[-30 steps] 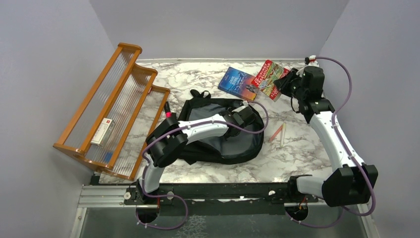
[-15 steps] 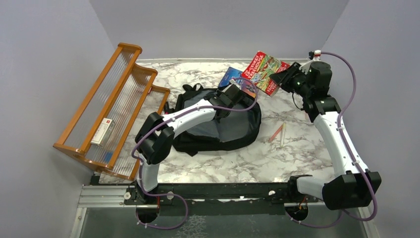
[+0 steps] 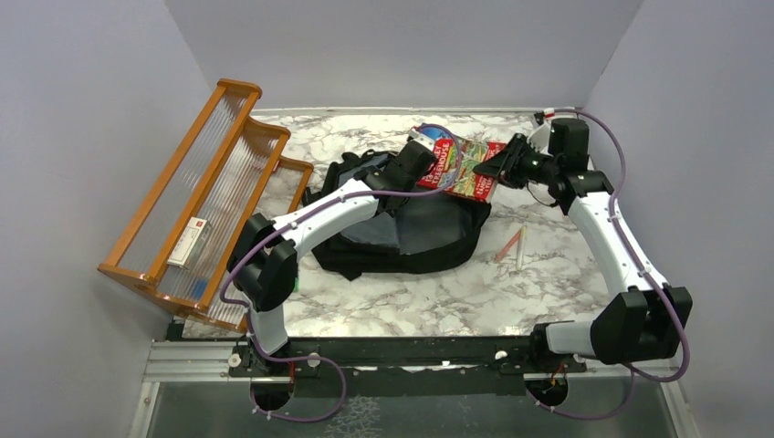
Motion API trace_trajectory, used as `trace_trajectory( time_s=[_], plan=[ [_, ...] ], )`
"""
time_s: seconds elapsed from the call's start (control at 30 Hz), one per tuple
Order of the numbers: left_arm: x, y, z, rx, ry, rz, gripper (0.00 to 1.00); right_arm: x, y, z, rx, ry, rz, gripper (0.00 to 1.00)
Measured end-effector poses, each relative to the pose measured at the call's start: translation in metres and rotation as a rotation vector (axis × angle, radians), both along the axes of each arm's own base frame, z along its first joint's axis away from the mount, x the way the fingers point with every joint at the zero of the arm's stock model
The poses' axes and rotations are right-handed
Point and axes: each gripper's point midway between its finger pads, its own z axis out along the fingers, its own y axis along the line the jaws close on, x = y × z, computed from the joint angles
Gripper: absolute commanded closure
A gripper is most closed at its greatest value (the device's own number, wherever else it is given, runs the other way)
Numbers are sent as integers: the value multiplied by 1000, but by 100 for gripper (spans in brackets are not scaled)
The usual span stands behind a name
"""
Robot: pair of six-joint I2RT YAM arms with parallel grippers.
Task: Pack the student bag
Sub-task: Place the book in the student bag.
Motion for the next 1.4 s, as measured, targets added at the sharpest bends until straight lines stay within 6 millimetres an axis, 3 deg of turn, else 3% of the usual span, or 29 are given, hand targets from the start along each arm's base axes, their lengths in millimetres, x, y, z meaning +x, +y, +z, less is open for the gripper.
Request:
trace_trajectory(
  time_s=[0.53, 0.73, 1.13, 1.4],
  plan=[
    [-1, -8, -1, -42, 12, -12, 100, -27, 74, -63, 22, 175, 243, 100],
    [1, -13, 9, -69, 9, -21, 100, -31, 95, -87, 63, 215, 269, 99],
    [1, -22, 16, -106, 18, -36, 100, -12, 159, -116, 185, 216, 250, 99],
    [0, -25, 17, -124, 31, -39, 100, -2, 188, -141, 226, 213, 204, 99]
  ],
)
